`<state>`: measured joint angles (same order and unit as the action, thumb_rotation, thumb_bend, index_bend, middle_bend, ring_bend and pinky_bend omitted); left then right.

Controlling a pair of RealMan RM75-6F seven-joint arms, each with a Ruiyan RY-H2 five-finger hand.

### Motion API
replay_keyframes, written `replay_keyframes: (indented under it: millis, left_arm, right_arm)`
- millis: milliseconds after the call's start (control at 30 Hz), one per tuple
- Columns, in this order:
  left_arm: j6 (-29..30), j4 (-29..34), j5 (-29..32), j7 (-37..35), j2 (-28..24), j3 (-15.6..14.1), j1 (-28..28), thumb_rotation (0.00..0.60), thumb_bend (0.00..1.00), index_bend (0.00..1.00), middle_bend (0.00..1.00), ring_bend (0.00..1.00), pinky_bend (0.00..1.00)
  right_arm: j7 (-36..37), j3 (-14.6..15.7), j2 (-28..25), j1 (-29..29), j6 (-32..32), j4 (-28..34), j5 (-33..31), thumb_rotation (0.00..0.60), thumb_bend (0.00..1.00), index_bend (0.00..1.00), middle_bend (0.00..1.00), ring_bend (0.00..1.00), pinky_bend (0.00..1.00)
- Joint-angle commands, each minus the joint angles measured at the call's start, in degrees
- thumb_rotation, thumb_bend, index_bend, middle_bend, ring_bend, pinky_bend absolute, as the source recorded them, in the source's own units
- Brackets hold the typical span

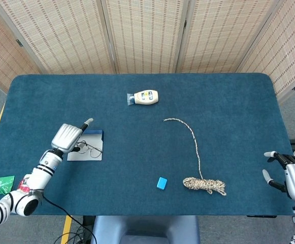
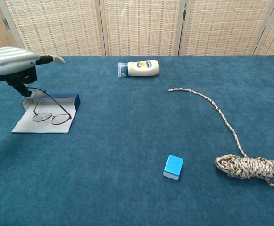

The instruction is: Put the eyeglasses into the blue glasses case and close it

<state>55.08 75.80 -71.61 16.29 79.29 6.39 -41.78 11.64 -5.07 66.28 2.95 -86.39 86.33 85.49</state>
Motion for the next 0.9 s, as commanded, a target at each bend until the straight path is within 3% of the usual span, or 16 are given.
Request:
replay_keyframes:
  millis: [33, 333, 533, 733, 900]
  left_arm:
    - [2.2, 3.8, 1.2, 0.9, -2.4, 0.4, 2.1, 0.600, 0.37, 0.00, 1.00, 0.95, 0.94]
    - [1.4, 4.7, 2.0, 1.2, -2.6, -1.3, 3.8, 0.600, 0.36, 0.00, 1.00, 0.95, 0.94]
    - [2.2, 2.8, 3.5, 5.0, -0.3, -0.9, 3.8, 0.600, 0.26, 0.00, 1.00, 0.95, 0.94]
    - [3.7, 6.4, 5.2, 7.4, -2.3, -0.9, 5.1, 0.600, 0.22, 0.00, 1.00, 0.94, 0.94]
    - [6.4, 7.6, 2.6, 4.3, -3.9, -1.8, 7.4, 0.600, 0.22, 0.00, 0.99, 0.94, 0.94]
  right_arm:
    - [0.0, 0.0, 0.0, 0.0, 0.1, -0.1, 0.0, 0.600, 0.34, 0.33, 0.45, 0.39, 0.31]
    - [0.2, 0.0, 0.4, 0.5, 0.4, -0.3, 0.4, 0.600, 0.34, 0.33, 0.45, 0.39, 0.31]
    - [0.0, 0.0, 0.1, 0.4, 0.1, 0.0, 0.4, 0.600, 0.34, 0.33, 0.45, 0.39, 0.31]
    - [-0.1, 0.1, 0.0, 0.2, -0.1, 0.1, 0.3, 0.600, 0.34, 0.33, 0.45, 0.40, 0.31]
    - [-0.1, 0.2, 0.0, 0.0, -0.4, 0.1, 0.3, 0.600, 0.34, 0.33, 0.45, 0.40, 0.31]
